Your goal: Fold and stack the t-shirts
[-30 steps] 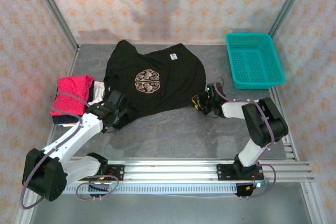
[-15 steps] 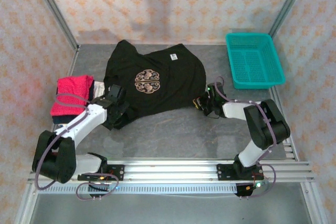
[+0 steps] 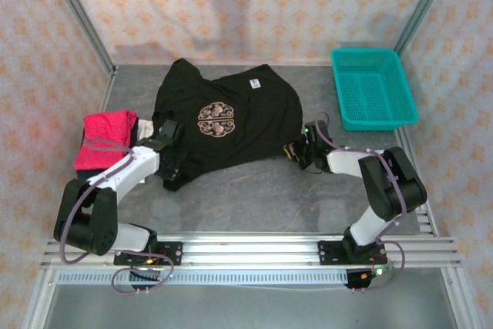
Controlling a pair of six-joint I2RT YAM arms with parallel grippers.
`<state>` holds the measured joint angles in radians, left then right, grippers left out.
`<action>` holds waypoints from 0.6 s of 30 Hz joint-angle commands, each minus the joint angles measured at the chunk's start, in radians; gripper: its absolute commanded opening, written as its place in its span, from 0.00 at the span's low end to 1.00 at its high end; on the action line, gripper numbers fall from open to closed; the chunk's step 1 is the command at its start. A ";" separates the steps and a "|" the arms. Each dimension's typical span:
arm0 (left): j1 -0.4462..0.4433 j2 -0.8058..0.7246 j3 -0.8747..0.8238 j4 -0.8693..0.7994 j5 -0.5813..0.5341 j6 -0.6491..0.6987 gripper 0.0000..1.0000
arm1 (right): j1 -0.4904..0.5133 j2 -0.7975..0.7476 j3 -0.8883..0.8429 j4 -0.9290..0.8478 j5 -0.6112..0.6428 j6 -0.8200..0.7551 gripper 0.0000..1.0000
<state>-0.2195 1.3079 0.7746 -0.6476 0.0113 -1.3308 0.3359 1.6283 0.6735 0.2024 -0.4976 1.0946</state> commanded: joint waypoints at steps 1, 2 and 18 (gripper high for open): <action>0.006 -0.098 -0.053 -0.123 -0.013 -0.037 0.03 | 0.003 -0.026 0.006 -0.018 0.024 -0.022 0.00; 0.000 -0.118 -0.077 -0.128 -0.003 -0.050 0.03 | 0.002 -0.023 0.008 -0.018 0.024 -0.024 0.00; -0.114 -0.343 -0.162 -0.285 -0.025 -0.098 0.87 | 0.002 0.010 0.058 -0.030 0.005 -0.043 0.00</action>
<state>-0.3340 0.9813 0.5491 -0.8215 0.0902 -1.4555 0.3359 1.6314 0.7074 0.1871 -0.4984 1.0695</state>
